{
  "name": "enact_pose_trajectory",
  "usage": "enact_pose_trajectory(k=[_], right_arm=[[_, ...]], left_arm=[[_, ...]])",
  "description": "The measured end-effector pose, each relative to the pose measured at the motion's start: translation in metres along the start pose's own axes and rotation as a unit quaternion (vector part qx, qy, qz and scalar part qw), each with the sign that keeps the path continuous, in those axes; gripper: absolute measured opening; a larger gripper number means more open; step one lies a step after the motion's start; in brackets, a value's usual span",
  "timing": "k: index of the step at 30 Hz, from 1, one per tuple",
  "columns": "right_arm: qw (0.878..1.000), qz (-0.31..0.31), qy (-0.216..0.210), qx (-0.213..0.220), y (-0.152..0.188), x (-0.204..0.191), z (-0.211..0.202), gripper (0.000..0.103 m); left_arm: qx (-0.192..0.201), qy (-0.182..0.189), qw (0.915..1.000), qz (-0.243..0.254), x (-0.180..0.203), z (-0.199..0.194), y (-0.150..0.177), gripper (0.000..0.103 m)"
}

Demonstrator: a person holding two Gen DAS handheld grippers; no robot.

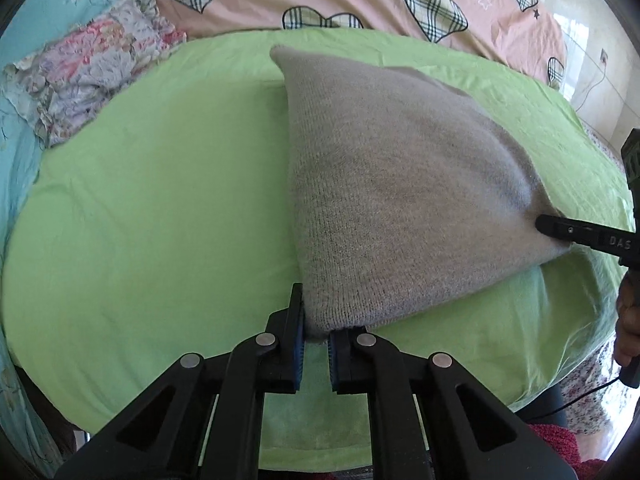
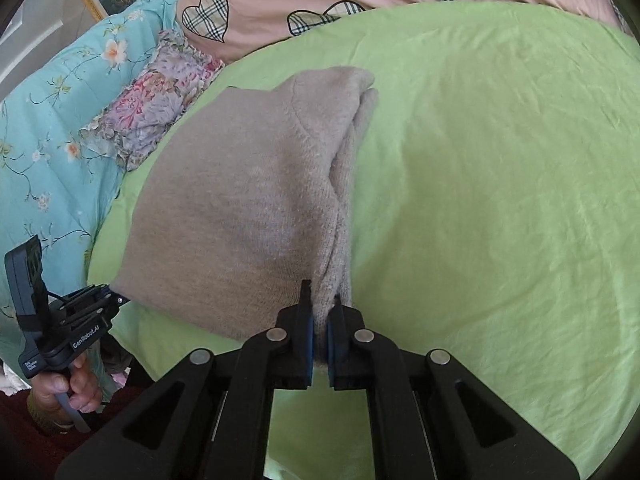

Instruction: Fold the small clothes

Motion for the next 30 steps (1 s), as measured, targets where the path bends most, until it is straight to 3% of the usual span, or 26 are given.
enact_pose_trajectory(k=[16,20,24,25,28,30], right_arm=[[1.0,0.005,0.023,0.002,0.008,0.004,0.005,0.007],[1.0,0.007,0.024,0.0,0.008,0.004,0.0,0.012],[1.0,0.018,0.015,-0.004,0.01,0.006,-0.003,0.013],[1.0,0.022,0.013,-0.006,0.01,0.006,-0.004,0.013],[0.999,0.041,0.01,0.003,0.003,0.006,-0.017,0.028],[0.998,0.049,0.019,0.026,-0.007,0.009,-0.032,0.029]], left_arm=[[-0.007,0.042,0.999,0.012,-0.006,0.005,-0.003,0.009],[-0.015,0.086,0.9959,0.024,-0.009,-0.006,0.0,0.011],[-0.013,0.14,0.99,0.004,-0.024,-0.025,-0.007,0.011],[-0.009,0.148,0.9889,0.002,-0.027,-0.029,-0.013,0.013],[0.01,0.153,0.9882,0.0,-0.031,-0.036,-0.033,0.014],[0.014,0.16,0.9869,0.002,-0.03,-0.038,-0.041,0.014]])
Point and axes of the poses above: each gripper's, at about its wrist camera, not at the fingertips, and z roughly the way its jaws point, x to its right, y to its underside, the point moved 6 cm from there along z, roughly the way its jaws point, and after that the axes turned 5 degrees about -y, right-handed, at the moved point
